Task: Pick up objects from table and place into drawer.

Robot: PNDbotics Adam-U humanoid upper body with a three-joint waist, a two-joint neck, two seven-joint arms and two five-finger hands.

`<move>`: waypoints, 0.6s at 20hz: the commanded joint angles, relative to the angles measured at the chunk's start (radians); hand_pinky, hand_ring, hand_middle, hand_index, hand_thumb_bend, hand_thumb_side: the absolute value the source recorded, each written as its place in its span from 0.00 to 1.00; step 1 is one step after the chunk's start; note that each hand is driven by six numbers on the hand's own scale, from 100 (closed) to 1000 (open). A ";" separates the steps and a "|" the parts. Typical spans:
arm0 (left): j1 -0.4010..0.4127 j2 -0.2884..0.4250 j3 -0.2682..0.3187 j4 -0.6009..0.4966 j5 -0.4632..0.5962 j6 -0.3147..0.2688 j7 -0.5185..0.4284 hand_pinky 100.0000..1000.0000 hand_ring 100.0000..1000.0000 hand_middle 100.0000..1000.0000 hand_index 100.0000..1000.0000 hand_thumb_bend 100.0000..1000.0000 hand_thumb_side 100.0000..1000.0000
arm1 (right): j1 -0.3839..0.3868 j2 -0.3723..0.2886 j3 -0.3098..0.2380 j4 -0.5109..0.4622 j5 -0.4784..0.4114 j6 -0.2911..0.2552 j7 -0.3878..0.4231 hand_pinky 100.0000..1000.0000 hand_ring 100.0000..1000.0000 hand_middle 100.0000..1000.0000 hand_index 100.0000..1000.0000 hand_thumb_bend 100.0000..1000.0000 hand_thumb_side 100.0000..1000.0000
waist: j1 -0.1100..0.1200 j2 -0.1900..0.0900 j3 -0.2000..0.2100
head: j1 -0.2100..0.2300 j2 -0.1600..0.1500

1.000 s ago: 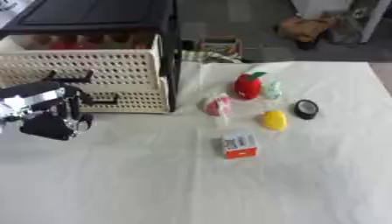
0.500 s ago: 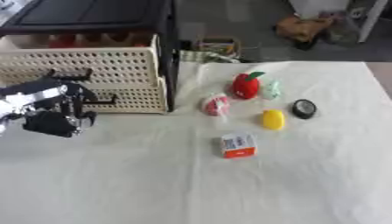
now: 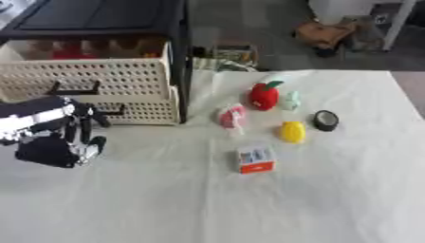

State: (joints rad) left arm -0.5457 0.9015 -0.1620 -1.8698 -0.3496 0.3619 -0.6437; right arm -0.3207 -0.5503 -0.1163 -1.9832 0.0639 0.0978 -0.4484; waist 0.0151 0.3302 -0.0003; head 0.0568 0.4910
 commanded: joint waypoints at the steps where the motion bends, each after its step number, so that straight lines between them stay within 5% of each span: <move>1: -0.028 0.028 0.022 0.011 -0.011 0.022 0.022 0.15 0.32 0.40 0.78 0.01 0.34 | -0.008 -0.016 -0.008 -0.017 -0.007 0.000 0.004 0.73 0.60 0.57 0.68 0.13 0.85 | -0.002 -0.023 -0.003 | -0.002 -0.009; 12: -0.116 0.020 0.016 0.128 -0.055 0.020 0.051 0.19 0.40 0.46 0.80 0.01 0.34 | -0.006 -0.017 -0.012 -0.017 -0.008 -0.001 0.004 0.73 0.59 0.57 0.68 0.14 0.84 | 0.004 -0.003 -0.022 | 0.008 -0.028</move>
State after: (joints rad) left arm -0.6442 0.8998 -0.1575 -1.7462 -0.3964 0.3833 -0.5996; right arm -0.3196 -0.5502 -0.1165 -1.9832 0.0596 0.0987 -0.4470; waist 0.0173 0.3452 -0.0216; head 0.0603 0.4768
